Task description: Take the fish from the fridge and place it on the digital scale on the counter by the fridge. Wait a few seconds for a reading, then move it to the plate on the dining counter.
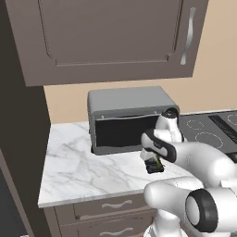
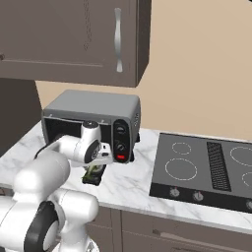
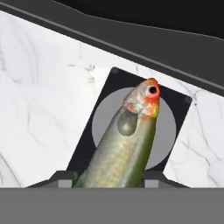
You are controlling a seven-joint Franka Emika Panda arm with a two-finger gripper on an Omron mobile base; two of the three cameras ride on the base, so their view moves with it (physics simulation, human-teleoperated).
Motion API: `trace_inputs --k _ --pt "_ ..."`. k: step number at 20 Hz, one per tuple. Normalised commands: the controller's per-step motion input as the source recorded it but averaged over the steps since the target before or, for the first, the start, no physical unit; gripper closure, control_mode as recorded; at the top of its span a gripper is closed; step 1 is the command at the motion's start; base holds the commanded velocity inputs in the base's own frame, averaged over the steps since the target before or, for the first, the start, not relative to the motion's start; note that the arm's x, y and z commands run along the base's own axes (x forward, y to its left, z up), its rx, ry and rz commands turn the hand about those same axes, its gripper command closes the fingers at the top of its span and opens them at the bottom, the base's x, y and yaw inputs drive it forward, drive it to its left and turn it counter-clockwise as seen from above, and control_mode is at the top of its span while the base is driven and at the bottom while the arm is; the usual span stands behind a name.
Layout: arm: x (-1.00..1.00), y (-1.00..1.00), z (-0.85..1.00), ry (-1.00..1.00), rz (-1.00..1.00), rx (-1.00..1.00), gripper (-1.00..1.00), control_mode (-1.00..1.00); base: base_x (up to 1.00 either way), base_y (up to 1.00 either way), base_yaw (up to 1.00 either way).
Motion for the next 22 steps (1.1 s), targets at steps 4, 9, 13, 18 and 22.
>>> trace_inputs --k 4,9,13,18,22 --pt "0.24 0.0 -0.14 0.01 0.0 0.0 1.0 -1.0 0.0 0.0 0.0" --pt "0.16 0.0 -0.09 0.02 0.0 0.0 1.0 -1.0 0.0 0.0 0.0" --pt "0.13 0.0 -0.25 0.04 0.0 0.0 1.0 -1.0 0.0 0.0 0.0" --pt "0.03 0.0 -0.12 0.03 0.0 0.0 1.0 -1.0 0.0 0.0 0.0" --pt "-0.07 0.0 0.0 0.0 0.0 0.0 1.0 -1.0 0.0 0.0 0.0"
